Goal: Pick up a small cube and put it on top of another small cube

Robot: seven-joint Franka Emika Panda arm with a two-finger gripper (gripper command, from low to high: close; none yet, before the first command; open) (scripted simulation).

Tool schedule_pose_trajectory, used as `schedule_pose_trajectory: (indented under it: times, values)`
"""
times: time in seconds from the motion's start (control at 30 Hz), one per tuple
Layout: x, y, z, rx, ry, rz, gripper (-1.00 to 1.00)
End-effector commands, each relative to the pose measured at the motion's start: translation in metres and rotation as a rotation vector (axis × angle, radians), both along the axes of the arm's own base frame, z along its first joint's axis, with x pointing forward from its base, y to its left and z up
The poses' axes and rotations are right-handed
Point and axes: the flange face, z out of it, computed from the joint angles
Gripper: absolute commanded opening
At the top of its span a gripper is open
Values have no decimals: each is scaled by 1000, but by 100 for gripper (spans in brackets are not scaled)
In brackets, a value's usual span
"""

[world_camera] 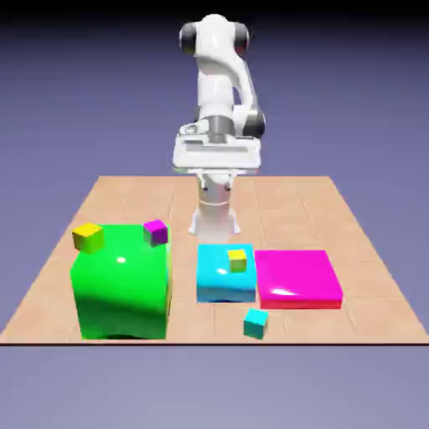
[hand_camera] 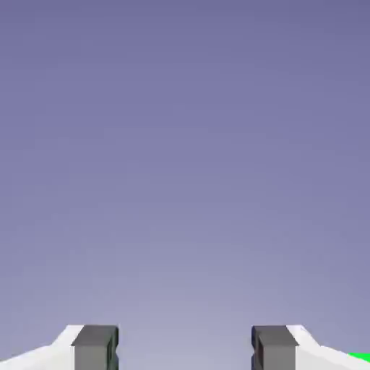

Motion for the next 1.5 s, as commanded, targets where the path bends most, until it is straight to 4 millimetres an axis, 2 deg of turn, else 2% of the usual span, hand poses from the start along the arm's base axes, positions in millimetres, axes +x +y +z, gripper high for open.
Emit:
schedule_pose_trajectory:
  times: [0.0,0.23,0.43,0.77,0.83,1.0,1.03,1.07,1.1,1.27,1.3,1.47]
  values:
    - [7,4,-8,2,31,-13,0]
    - [50,33,-76,25,241,-117,0]
    - [75,57,-143,55,404,-216,0]
    - [93,101,-250,137,627,-399,0]
    - [93,103,-254,142,635,-407,0]
    - [99,101,-321,143,634,-407,0]
    - [98,101,-324,142,635,-407,0]
    - [98,101,-324,142,635,-407,-100]
    - [98,101,-324,142,635,-407,-100]
    - [94,103,-256,143,634,-407,-100]
    - [90,111,-259,119,663,-375,-100]
    - [121,94,-267,59,683,-378,-100]
